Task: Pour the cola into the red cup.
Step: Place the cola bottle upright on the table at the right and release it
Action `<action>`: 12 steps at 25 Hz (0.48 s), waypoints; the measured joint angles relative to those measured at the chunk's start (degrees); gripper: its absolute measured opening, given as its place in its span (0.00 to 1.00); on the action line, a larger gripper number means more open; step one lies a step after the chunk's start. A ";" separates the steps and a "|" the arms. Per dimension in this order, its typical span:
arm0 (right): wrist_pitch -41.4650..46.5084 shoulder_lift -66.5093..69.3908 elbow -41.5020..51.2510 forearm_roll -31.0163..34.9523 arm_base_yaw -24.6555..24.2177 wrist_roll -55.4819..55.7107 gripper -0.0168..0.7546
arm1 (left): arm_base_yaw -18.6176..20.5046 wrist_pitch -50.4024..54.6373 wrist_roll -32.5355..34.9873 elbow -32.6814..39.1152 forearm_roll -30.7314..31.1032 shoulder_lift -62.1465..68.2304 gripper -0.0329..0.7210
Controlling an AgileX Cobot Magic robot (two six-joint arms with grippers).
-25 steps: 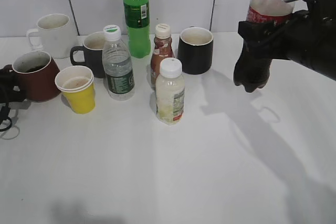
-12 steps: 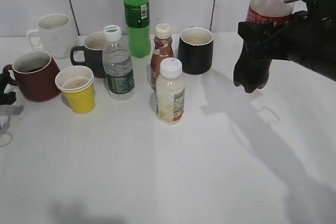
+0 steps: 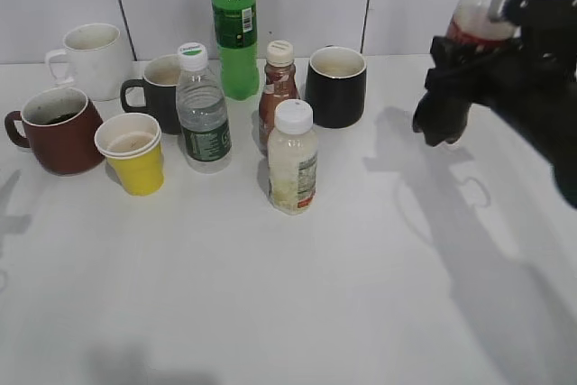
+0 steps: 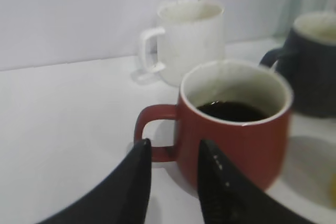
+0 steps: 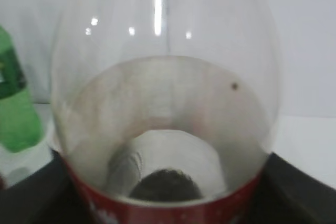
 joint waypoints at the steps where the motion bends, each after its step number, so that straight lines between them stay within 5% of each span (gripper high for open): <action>1: -1.04 1.85 -0.32 0.39 0.00 0.00 0.65 | 0.00 0.00 -0.42 1.29 0.06 -1.75 0.36; 12: -4.13 10.44 -0.74 -1.44 0.00 -0.22 0.65 | 0.00 2.83 -5.23 7.60 0.76 -17.77 0.36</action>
